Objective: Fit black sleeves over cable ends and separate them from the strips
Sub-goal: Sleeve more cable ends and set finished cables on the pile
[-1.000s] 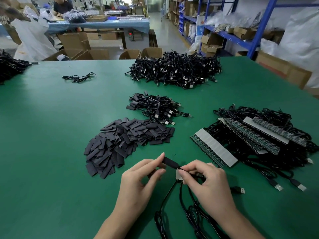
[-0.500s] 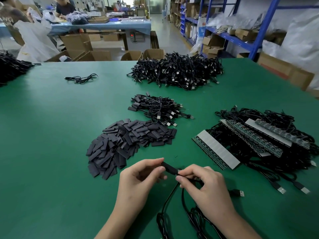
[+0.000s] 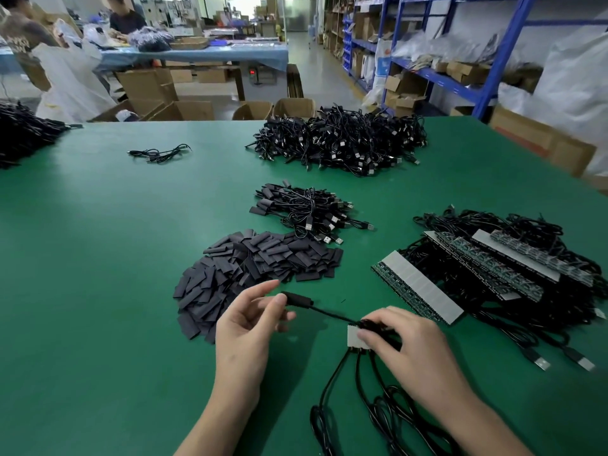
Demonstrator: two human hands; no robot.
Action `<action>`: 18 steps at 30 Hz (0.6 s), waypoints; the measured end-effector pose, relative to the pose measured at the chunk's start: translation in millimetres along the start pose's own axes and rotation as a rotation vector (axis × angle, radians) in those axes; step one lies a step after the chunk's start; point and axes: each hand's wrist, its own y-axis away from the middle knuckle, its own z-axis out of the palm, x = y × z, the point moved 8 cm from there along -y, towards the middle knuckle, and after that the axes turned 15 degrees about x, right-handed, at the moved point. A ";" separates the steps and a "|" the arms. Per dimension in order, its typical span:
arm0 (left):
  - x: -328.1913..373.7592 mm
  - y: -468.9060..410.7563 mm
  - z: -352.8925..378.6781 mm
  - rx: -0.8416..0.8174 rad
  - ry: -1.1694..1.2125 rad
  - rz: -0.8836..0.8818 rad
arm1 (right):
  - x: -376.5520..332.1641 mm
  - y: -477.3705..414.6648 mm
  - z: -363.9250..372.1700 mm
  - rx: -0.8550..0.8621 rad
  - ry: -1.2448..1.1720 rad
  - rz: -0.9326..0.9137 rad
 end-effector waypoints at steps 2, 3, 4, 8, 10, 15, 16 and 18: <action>0.8 -0.3 0.7 -0.013 -0.036 0.034 | 0.1 -6.6 -5.8 0.050 -0.035 0.048; 4.2 1.7 2.8 -0.029 -0.060 0.032 | -1.2 -12.9 -8.2 0.060 -0.057 0.076; 3.5 1.9 2.9 -0.037 -0.096 0.047 | -3.8 -21.9 -9.6 0.064 -0.072 0.095; 5.9 5.0 2.3 -0.026 -0.299 0.155 | -30.8 -92.3 -9.1 0.123 -0.057 0.021; 8.1 9.0 5.4 -0.047 -0.375 0.234 | -50.4 -144.2 -0.8 0.152 -0.025 -0.031; 13.7 17.9 15.7 -0.169 -0.446 0.288 | -82.2 -246.1 32.5 0.032 0.180 -0.030; 12.2 17.7 15.4 -0.177 -0.463 0.313 | -82.0 -250.5 36.9 0.013 0.198 -0.021; 16.5 17.7 14.7 -0.171 -0.480 0.356 | -82.1 -240.0 39.2 0.012 0.193 -0.053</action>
